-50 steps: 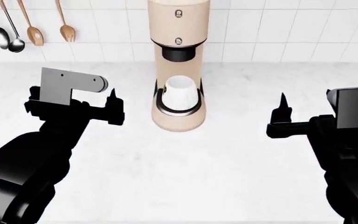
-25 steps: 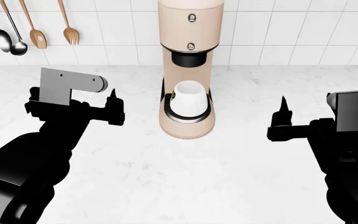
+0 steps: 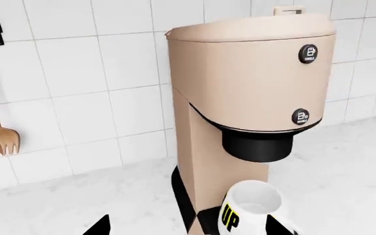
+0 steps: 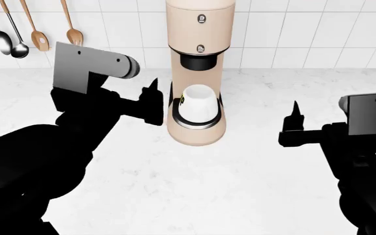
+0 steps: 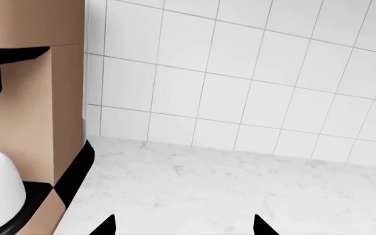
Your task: Press the button on the coffee machine to serve coffee.
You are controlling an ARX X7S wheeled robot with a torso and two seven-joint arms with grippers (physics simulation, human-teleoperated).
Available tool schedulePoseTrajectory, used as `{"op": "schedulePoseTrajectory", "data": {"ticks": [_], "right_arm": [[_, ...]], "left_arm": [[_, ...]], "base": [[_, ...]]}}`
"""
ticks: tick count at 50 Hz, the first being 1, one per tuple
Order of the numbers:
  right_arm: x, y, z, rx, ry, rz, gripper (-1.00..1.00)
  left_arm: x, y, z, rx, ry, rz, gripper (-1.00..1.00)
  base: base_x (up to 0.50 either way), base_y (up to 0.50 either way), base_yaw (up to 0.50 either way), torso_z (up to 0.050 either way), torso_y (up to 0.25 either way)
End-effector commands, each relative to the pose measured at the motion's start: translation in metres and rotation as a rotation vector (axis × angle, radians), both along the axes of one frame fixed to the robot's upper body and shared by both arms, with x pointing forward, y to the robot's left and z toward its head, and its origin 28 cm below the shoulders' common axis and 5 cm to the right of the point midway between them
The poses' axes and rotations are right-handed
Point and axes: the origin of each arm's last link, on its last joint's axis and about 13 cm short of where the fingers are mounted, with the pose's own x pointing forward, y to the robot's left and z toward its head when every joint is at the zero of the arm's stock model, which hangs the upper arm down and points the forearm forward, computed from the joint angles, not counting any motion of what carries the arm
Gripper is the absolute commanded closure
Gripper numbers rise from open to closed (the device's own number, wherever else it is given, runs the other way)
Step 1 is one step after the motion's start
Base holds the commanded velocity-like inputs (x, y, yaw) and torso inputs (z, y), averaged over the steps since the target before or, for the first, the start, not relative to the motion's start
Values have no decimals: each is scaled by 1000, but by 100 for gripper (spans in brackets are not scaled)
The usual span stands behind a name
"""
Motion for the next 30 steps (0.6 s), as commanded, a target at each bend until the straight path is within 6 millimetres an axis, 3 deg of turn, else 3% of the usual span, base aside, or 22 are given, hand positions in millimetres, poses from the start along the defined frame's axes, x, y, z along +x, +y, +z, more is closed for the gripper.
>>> {"op": "schedulePoseTrajectory", "data": {"ticks": [1, 13, 24, 30], "right_arm": [[2, 0, -1, 1, 7, -1, -100], [6, 3, -3, 4, 16, 11, -100], [5, 4, -7, 13, 19, 13, -100], [4, 3, -6, 10, 19, 9, -100]], "left_arm": [[-22, -23, 17, 1, -15, -148, -100], [-29, -52, 24, 42, -47, -229, -100], [-29, -67, 36, 45, -70, -254, -100], [-28, -72, 33, 68, -60, -242, -100]], "base": [[0, 0, 0, 0, 0], [0, 0, 0, 0, 0], [0, 0, 0, 0, 0], [0, 0, 0, 0, 0]]}}
